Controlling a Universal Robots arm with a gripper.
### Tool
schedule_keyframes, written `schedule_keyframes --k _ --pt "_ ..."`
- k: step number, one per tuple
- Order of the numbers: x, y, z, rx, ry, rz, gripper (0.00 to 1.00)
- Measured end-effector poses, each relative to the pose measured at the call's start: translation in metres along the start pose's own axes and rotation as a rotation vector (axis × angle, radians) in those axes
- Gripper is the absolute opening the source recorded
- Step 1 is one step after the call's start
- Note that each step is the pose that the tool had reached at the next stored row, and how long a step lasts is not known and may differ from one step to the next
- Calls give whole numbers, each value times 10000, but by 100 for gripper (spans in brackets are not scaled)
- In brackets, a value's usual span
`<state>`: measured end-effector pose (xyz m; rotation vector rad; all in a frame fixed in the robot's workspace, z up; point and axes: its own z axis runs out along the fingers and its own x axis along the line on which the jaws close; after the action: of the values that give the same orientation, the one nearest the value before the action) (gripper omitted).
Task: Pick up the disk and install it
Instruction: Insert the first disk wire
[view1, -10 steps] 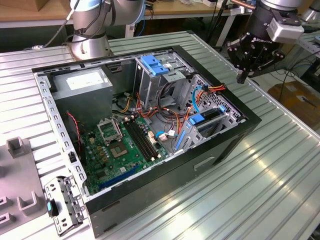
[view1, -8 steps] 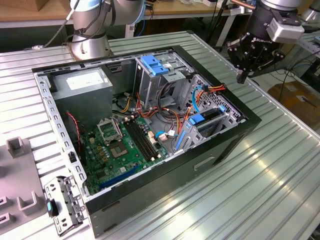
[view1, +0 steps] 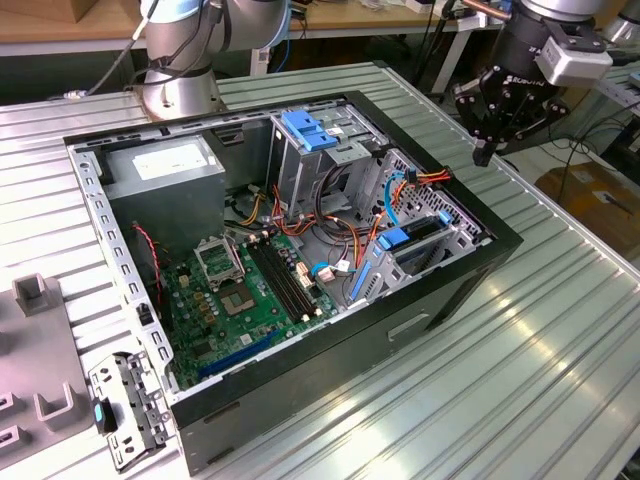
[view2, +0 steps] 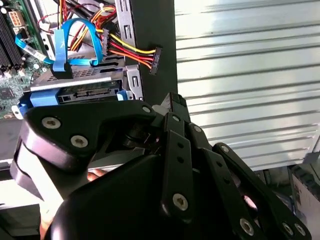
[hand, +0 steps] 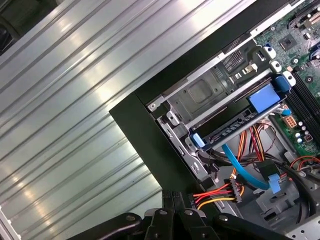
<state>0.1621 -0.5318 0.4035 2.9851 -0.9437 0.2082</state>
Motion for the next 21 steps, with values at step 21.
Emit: schedule_keyframes --k 21 --pt "-221 -93 79 268 -40 -1460 11"
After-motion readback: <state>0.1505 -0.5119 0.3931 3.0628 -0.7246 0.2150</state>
